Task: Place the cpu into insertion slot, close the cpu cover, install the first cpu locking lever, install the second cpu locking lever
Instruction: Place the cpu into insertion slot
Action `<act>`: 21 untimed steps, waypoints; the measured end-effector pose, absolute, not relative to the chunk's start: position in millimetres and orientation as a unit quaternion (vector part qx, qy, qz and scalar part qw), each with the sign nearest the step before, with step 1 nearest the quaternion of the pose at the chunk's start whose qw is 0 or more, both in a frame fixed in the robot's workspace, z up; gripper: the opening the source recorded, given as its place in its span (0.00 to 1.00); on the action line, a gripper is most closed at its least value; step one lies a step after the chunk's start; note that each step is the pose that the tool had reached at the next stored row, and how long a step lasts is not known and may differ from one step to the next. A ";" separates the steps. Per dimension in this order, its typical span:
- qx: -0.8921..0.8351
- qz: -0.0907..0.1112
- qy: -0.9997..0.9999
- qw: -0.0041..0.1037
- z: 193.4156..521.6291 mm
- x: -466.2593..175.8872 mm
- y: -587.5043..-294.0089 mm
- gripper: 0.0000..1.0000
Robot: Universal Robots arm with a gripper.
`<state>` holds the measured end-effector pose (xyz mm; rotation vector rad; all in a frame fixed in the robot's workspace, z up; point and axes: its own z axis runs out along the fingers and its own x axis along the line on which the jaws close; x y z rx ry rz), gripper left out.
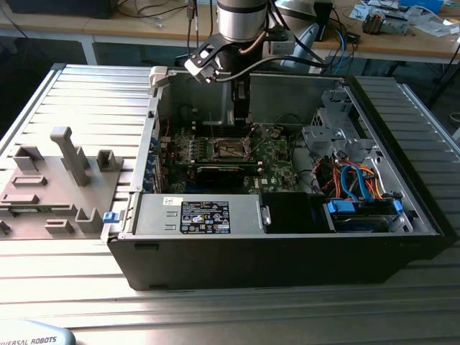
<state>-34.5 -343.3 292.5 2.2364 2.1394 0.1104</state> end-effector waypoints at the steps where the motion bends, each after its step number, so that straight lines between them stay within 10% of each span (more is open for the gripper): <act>1: 0.722 0.036 0.691 0.022 292.4 -34.5 -343.3 0.54; 21: 0.722 0.036 0.691 0.022 285.3 -34.5 -343.3 0.54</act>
